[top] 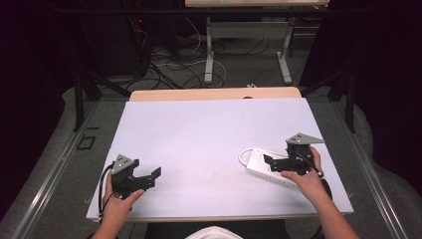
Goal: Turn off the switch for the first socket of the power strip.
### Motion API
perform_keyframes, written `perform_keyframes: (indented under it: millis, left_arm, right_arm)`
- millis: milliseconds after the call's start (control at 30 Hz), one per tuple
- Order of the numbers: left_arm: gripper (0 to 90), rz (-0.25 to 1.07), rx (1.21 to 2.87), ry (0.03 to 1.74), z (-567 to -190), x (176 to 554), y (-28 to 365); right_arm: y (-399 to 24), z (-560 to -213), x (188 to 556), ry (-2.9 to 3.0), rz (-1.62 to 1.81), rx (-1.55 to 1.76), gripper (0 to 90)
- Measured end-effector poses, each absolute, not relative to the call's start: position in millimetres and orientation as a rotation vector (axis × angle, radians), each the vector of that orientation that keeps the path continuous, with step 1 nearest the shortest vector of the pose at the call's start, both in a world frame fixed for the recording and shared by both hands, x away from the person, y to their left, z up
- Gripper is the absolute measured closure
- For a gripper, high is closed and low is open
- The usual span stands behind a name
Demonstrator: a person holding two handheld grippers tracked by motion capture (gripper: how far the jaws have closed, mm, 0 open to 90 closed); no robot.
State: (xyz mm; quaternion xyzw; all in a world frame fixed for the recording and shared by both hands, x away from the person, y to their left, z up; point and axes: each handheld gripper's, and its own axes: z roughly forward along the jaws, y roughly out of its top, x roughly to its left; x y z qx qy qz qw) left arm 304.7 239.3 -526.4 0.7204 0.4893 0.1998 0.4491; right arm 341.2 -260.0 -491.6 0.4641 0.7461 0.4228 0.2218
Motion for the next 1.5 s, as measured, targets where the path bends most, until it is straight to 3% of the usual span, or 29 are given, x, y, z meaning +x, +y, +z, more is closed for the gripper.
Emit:
perform_keyframes:
  millis: [600, 1500]
  left_arm:
    - [7.8, 0.487, 1.788, 1.212, -526, 305, 241]
    - [7.8, 0.487, 1.79, 1.212, -526, 306, 240]
  right_arm:
    - [-285, -492, 315, 1.959, 1.224, 1.298, 0.0]
    - [-307, -527, 303, 1.89, 1.171, 1.281, 0.5]
